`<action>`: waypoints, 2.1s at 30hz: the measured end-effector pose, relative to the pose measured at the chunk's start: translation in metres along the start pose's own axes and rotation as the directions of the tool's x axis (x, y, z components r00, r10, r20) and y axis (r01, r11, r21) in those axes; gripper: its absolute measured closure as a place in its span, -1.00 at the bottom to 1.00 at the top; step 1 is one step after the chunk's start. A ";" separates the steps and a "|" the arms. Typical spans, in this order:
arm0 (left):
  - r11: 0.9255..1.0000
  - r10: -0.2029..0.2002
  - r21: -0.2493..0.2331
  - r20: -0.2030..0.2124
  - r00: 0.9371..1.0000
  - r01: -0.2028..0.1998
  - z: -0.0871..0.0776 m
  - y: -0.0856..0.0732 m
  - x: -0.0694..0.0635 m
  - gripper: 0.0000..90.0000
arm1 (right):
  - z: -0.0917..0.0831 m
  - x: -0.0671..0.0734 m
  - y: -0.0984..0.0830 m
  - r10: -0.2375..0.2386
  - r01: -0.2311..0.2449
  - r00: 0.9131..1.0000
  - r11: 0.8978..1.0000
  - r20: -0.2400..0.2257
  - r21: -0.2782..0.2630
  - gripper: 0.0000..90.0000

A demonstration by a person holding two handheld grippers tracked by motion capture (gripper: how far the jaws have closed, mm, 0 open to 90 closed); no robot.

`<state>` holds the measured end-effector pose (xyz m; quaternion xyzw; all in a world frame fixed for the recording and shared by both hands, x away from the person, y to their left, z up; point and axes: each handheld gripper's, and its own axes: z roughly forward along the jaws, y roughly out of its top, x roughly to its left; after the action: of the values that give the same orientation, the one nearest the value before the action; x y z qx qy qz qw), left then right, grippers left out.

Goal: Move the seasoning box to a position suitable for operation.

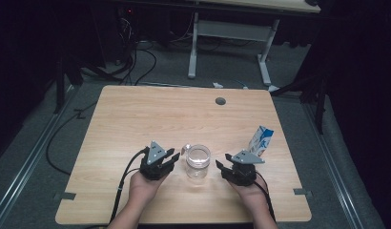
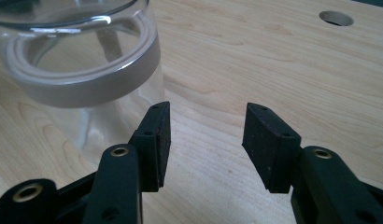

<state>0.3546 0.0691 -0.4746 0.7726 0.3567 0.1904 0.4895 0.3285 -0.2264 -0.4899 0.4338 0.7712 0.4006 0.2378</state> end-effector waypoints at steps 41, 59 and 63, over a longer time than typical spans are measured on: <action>0.999 0.009 -0.051 -0.016 1.000 -0.009 0.030 0.030 -0.011 1.00 | -0.011 0.009 0.003 -0.006 0.003 0.999 0.999 -0.052 -0.053 0.80; 0.998 0.006 -0.063 -0.014 1.000 -0.007 0.030 0.028 -0.011 1.00 | -0.013 0.014 0.005 -0.024 0.020 0.998 0.998 -0.059 -0.059 1.00; 0.998 0.004 -0.064 -0.011 1.000 -0.005 0.030 0.028 -0.010 1.00 | -0.013 0.015 0.005 -0.028 0.024 0.998 0.998 -0.062 -0.063 1.00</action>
<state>0.3773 0.0355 -0.4628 0.7561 0.3515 0.2072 0.5116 0.3141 -0.2178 -0.4787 0.4036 0.7710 0.4345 0.2320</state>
